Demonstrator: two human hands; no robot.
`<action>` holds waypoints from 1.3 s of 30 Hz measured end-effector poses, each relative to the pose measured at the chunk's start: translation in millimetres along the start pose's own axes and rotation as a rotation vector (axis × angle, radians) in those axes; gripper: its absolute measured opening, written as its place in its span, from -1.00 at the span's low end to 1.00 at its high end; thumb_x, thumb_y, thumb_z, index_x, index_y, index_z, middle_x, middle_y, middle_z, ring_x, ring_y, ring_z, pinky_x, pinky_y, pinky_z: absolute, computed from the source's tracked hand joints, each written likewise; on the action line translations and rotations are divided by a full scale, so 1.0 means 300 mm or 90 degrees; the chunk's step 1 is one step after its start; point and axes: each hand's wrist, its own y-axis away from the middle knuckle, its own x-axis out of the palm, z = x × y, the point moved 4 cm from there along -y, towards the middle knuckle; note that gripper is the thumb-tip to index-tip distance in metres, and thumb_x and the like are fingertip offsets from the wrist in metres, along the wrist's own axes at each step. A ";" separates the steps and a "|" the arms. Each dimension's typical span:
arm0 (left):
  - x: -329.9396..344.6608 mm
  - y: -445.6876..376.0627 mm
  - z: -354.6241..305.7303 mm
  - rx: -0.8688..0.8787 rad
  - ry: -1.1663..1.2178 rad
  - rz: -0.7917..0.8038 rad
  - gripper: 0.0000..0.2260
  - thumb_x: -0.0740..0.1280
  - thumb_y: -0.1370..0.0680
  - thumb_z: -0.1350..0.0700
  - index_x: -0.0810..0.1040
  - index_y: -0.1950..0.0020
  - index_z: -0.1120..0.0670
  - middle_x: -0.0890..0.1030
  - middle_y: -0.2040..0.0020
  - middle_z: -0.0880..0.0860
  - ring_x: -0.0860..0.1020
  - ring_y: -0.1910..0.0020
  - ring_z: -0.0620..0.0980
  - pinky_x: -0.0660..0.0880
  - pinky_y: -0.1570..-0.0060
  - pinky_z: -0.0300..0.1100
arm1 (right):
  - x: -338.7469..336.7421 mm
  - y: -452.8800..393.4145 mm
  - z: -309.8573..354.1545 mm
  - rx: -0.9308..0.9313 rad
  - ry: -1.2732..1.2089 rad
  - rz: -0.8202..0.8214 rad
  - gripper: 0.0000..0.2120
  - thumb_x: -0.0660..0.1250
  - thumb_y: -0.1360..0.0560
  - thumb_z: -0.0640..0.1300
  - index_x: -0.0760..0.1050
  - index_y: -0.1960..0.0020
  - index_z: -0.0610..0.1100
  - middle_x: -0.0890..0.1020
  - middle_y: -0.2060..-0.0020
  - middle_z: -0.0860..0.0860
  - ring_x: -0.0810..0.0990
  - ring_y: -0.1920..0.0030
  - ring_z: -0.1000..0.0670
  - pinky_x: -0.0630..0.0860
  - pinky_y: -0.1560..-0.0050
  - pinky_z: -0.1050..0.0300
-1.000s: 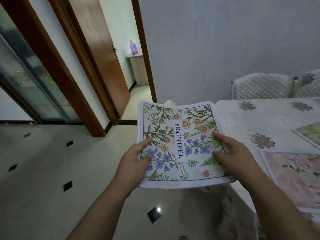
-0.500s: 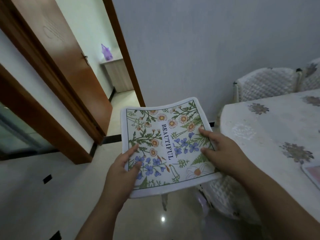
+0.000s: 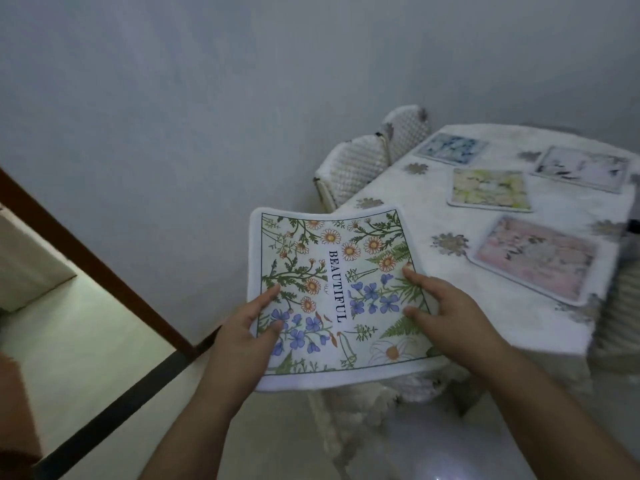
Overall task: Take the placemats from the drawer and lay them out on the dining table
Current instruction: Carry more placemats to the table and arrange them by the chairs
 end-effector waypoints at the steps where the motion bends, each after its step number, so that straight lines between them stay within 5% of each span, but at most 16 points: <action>1: 0.031 -0.042 -0.012 0.018 -0.005 0.033 -0.62 0.40 -0.60 0.12 0.58 -0.23 -0.37 0.60 -0.22 -0.11 0.70 0.00 -0.05 0.66 0.23 -0.20 | -0.025 0.002 -0.023 0.019 -0.010 -0.028 -0.44 0.43 -0.54 -0.13 0.39 -0.47 0.19 0.45 -0.22 0.17 0.46 -0.15 0.12 0.44 -0.08 0.30; 8: 0.236 -0.343 -0.020 0.085 -0.063 0.162 -0.55 0.40 -0.60 0.13 0.53 -0.25 -0.45 0.54 -0.33 -0.11 0.63 -0.18 -0.02 0.66 -0.07 -0.03 | -0.065 -0.117 -0.193 0.101 -0.066 -0.146 -0.45 0.43 -0.53 -0.19 0.42 -0.43 0.22 0.49 -0.23 0.14 0.55 -0.15 0.06 0.51 0.09 0.36; 12: 0.296 -0.495 -0.027 0.117 -0.111 0.199 -0.56 0.38 -0.61 0.17 0.53 -0.28 -0.38 0.54 -0.24 -0.17 0.62 -0.13 -0.14 0.62 0.07 -0.32 | -0.017 -0.218 -0.258 0.146 -0.093 -0.167 -0.44 0.42 -0.54 -0.20 0.42 -0.44 0.21 0.48 -0.24 0.16 0.54 -0.15 0.07 0.48 0.14 0.39; 16: 0.368 -0.648 -0.011 0.109 -0.120 0.237 -0.57 0.37 -0.61 0.21 0.52 -0.31 -0.30 0.50 -0.13 -0.30 0.62 0.04 -0.31 0.59 0.19 -0.39 | 0.007 -0.304 -0.313 0.178 -0.088 -0.191 -0.42 0.42 -0.53 -0.19 0.40 -0.46 0.18 0.48 -0.25 0.14 0.53 -0.20 0.06 0.59 -0.14 0.07; 24: 0.635 -1.026 0.115 0.143 -0.161 0.364 -0.55 0.38 -0.61 0.22 0.51 -0.43 -0.16 0.52 -0.24 -0.16 0.57 -0.22 -0.10 0.57 -0.24 -0.05 | 0.075 -0.516 -0.514 0.281 -0.043 -0.274 -0.44 0.41 -0.52 -0.21 0.40 -0.48 0.04 0.44 -0.26 0.04 0.43 -0.19 0.09 0.42 -0.24 0.18; 28: 0.770 -1.229 0.211 0.172 -0.182 0.425 -0.54 0.38 -0.61 0.19 0.48 -0.46 -0.17 0.52 -0.32 -0.05 0.53 -0.29 -0.03 0.52 -0.32 0.03 | 0.136 -0.620 -0.614 0.362 -0.064 -0.305 -0.44 0.27 -0.52 -0.33 0.41 -0.47 0.03 0.39 -0.30 0.06 0.45 -0.23 0.04 0.51 -0.25 0.09; 31: 0.868 -1.363 0.264 0.169 -0.171 0.463 -0.53 0.38 -0.61 0.18 0.47 -0.47 -0.18 0.50 -0.33 -0.05 0.52 -0.30 -0.02 0.50 -0.33 0.05 | 0.149 -0.710 -0.685 0.401 -0.053 -0.332 -0.40 0.23 -0.45 -0.36 0.46 -0.43 0.04 0.45 -0.34 0.00 0.50 -0.31 -0.05 0.54 -0.27 -0.10; 36: 1.039 -1.558 0.343 0.174 -0.177 0.522 -0.50 0.38 -0.61 0.17 0.41 -0.50 -0.19 0.44 -0.42 -0.04 0.49 -0.34 -0.04 0.44 -0.39 -0.01 | 0.164 -0.843 -0.808 0.423 -0.085 -0.401 -0.45 0.23 -0.46 -0.35 0.51 -0.39 0.01 0.52 -0.31 0.00 0.61 -0.18 -0.08 0.64 -0.08 -0.10; 39: 1.110 -1.630 0.389 0.197 -0.200 0.543 -0.48 0.36 -0.62 0.17 0.37 -0.55 -0.13 0.42 -0.45 0.00 0.44 -0.35 -0.06 0.37 -0.40 -0.13 | 0.196 -0.889 -0.883 0.435 -0.074 -0.398 -0.47 0.24 -0.48 -0.34 0.50 -0.40 0.00 0.53 -0.31 0.02 0.58 -0.23 -0.09 0.61 -0.15 -0.12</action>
